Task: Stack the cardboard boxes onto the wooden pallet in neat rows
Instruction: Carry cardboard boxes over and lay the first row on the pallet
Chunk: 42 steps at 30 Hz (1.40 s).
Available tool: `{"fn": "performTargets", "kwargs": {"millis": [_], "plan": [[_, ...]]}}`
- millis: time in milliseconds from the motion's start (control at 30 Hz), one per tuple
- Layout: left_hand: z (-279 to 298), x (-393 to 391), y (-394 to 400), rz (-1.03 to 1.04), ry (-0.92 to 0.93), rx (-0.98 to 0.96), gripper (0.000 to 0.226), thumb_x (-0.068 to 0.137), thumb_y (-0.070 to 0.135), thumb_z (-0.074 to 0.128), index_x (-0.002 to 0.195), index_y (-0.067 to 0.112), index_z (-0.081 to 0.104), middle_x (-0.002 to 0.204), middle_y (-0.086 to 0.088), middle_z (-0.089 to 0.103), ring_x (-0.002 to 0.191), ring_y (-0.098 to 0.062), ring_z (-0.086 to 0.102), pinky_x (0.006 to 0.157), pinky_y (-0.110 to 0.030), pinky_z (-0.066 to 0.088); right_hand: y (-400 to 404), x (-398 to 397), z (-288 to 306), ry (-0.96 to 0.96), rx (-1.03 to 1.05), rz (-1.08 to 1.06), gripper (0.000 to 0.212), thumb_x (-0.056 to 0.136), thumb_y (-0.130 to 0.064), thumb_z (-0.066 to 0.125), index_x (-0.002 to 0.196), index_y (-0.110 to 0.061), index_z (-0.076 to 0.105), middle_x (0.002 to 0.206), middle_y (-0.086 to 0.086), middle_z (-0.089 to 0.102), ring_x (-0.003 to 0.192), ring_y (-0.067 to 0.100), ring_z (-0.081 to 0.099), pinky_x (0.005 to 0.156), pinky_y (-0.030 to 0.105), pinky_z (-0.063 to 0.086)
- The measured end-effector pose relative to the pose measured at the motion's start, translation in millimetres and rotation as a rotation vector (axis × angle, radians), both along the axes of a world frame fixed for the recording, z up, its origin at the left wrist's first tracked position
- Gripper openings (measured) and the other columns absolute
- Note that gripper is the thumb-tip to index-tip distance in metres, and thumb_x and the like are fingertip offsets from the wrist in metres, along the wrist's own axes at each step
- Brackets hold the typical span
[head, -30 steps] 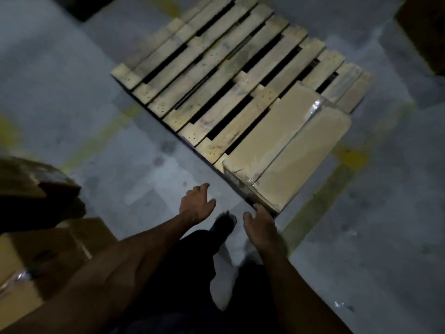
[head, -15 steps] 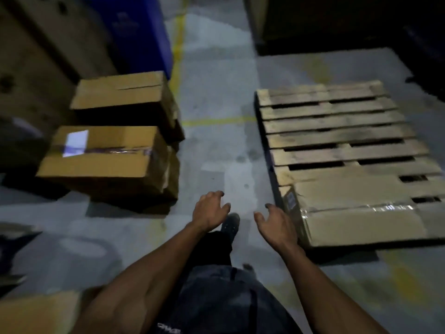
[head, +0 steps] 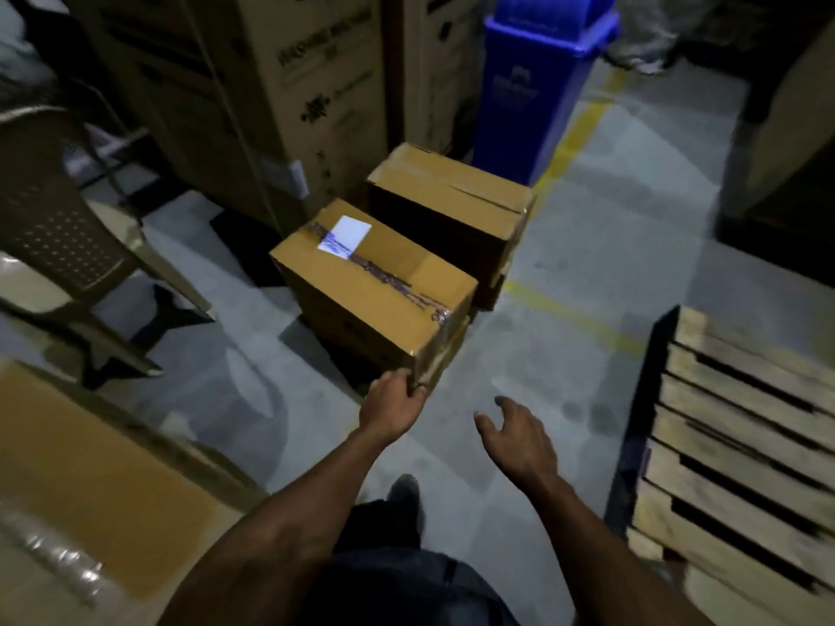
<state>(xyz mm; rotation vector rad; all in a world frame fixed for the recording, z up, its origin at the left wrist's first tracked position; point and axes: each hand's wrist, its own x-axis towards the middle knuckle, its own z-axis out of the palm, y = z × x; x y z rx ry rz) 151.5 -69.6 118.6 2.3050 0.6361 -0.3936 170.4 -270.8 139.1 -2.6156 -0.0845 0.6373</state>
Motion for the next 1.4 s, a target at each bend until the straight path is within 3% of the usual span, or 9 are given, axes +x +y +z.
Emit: {"fn": "performTargets", "kwargs": {"millis": [300, 500, 700, 833, 967, 1033, 1200, 1267, 1400], "plan": [[-16.7, 113.1, 94.4, 0.412, 0.078, -0.188, 0.055, 0.100, 0.044, 0.052, 0.146, 0.014, 0.043, 0.146, -0.010, 0.043, 0.132, -0.032, 0.044, 0.108, -0.045, 0.042, 105.4, 153.9, 18.4, -0.042, 0.015, 0.112, 0.060, 0.099, -0.055, 0.045, 0.144, -0.016, 0.046, 0.145, 0.013, 0.052, 0.130, 0.034, 0.050, 0.101, 0.042, 0.045], [-32.3, 178.2, 126.1, 0.744, 0.016, -0.328, 0.059, 0.099, 0.045, 0.053, 0.146, 0.011, 0.042, 0.147, -0.012, 0.046, 0.130, -0.033, 0.048, 0.106, -0.041, 0.042, 146.9, 259.6, 9.8, -0.045, -0.005, 0.218, 0.072, 0.096, -0.058, 0.050, 0.151, -0.012, 0.040, 0.149, 0.014, 0.049, 0.133, 0.035, 0.048, 0.103, 0.045, 0.045], [-84.1, 235.7, 136.1, 1.153, -0.025, -0.457, 0.057, 0.099, 0.046, 0.053, 0.130, -0.002, 0.054, 0.130, -0.025, 0.058, 0.116, -0.039, 0.056, 0.096, -0.044, 0.046, 183.8, 359.4, -43.9, 0.035, -0.071, 0.371, 0.083, 0.091, -0.067, 0.050, 0.152, -0.013, 0.035, 0.151, 0.012, 0.046, 0.134, 0.035, 0.047, 0.107, 0.050, 0.043], [-114.7, 272.3, 138.9, 1.382, 0.006, -0.473, 0.059, 0.100, 0.043, 0.053, 0.139, 0.000, 0.048, 0.135, -0.021, 0.055, 0.121, -0.037, 0.054, 0.092, -0.039, 0.044, 195.2, 423.3, -91.6, 0.118, -0.096, 0.475, 0.082, 0.091, -0.066, 0.052, 0.150, -0.011, 0.036, 0.149, 0.015, 0.045, 0.134, 0.036, 0.045, 0.106, 0.048, 0.041], [-153.0, 294.3, 147.5, 1.509, 0.034, -0.484, 0.069, 0.100, 0.043, 0.052, 0.154, 0.007, 0.029, 0.156, -0.014, 0.036, 0.139, -0.035, 0.039, 0.112, -0.044, 0.036, 208.0, 470.6, -140.8, 0.200, -0.134, 0.525, 0.093, 0.086, -0.068, 0.059, 0.154, -0.013, 0.027, 0.154, 0.013, 0.037, 0.139, 0.034, 0.037, 0.112, 0.047, 0.035], [-171.0, 301.8, 154.2, 1.565, 0.078, -0.454, 0.074, 0.100, 0.045, 0.052, 0.156, 0.008, 0.022, 0.159, -0.014, 0.029, 0.142, -0.034, 0.034, 0.115, -0.044, 0.032, 217.2, 487.6, -163.6, 0.226, -0.157, 0.555, 0.099, 0.085, -0.070, 0.059, 0.156, -0.014, 0.020, 0.159, 0.012, 0.030, 0.144, 0.033, 0.030, 0.115, 0.048, 0.031], [-212.7, 308.0, 169.4, 1.658, 0.098, -0.436, 0.075, 0.094, 0.052, 0.056, 0.149, 0.007, 0.034, 0.142, -0.020, 0.047, 0.120, -0.045, 0.053, 0.097, -0.054, 0.047, 233.6, 507.0, -213.0, 0.306, -0.179, 0.564, 0.111, 0.080, -0.076, 0.060, 0.159, -0.012, 0.014, 0.162, 0.012, 0.024, 0.148, 0.032, 0.024, 0.118, 0.049, 0.028], [-225.1, 308.8, 175.9, 1.719, 0.099, -0.431, 0.075, 0.092, 0.054, 0.058, 0.146, 0.007, 0.038, 0.139, -0.021, 0.051, 0.121, -0.046, 0.054, 0.099, -0.055, 0.046, 237.2, 510.6, -228.7, 0.351, -0.188, 0.536, 0.112, 0.079, -0.076, 0.061, 0.158, -0.011, 0.014, 0.162, 0.013, 0.026, 0.147, 0.033, 0.026, 0.117, 0.047, 0.029], [-244.0, 306.0, 191.9, 1.772, 0.090, -0.436, 0.077, 0.084, 0.063, 0.062, 0.129, 0.000, 0.057, 0.128, -0.027, 0.060, 0.119, -0.049, 0.056, 0.096, -0.060, 0.047, 242.5, 513.7, -257.0, 0.426, -0.150, 0.448, 0.102, 0.073, -0.072, 0.070, 0.146, -0.012, 0.033, 0.146, 0.013, 0.045, 0.133, 0.034, 0.043, 0.109, 0.049, 0.040]]}}
